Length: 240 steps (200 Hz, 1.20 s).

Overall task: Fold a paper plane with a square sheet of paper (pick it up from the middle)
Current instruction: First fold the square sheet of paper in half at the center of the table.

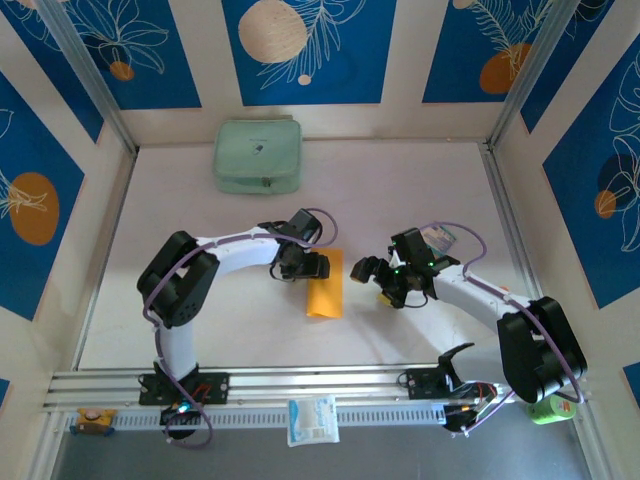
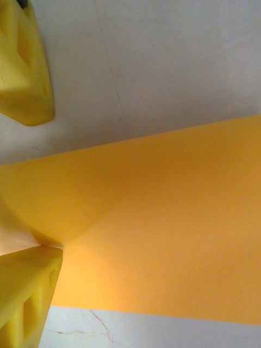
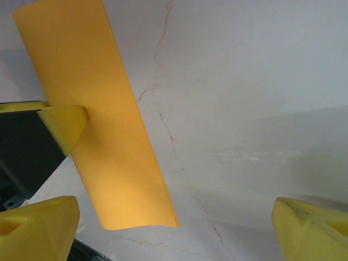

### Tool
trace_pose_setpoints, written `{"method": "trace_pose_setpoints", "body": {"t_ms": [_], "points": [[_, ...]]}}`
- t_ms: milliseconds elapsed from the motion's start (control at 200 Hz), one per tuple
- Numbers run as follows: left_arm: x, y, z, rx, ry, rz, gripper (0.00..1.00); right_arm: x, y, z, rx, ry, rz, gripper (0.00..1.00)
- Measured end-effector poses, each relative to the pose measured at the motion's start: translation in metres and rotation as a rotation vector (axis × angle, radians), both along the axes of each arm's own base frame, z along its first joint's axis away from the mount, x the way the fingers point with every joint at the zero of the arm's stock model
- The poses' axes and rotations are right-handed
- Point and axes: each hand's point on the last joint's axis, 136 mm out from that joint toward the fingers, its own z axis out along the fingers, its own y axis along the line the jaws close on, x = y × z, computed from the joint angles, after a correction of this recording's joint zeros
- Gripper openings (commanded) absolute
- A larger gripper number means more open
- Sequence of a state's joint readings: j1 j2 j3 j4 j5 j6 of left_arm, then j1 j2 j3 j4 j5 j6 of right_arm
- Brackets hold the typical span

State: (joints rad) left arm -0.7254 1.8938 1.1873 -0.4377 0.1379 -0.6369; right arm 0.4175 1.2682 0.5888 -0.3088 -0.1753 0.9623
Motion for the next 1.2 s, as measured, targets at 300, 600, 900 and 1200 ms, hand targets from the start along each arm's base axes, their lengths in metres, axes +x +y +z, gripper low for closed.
{"method": "trace_pose_setpoints", "body": {"t_ms": [300, 600, 900, 1200], "points": [[0.0001, 0.0002, 0.0000, 0.001, 0.000, 0.001, 0.66, 0.0002, 0.0002, 0.0002, 0.001, -0.001, 0.000, 0.92], [0.0010, 0.0009, -0.0003, 0.005, 0.001, 0.027, 0.67, 0.0001, 0.0002, 0.0002, 0.001, -0.001, 0.001, 0.92], [0.0014, 0.0012, -0.0011, 0.006, 0.002, 0.039, 0.67, 0.0001, 0.0002, 0.0002, 0.001, -0.001, 0.001, 0.92], [0.0012, 0.0012, -0.0020, 0.010, 0.000, 0.034, 0.67, 0.0002, 0.0002, 0.0003, 0.001, -0.001, 0.001, 0.92]]}}
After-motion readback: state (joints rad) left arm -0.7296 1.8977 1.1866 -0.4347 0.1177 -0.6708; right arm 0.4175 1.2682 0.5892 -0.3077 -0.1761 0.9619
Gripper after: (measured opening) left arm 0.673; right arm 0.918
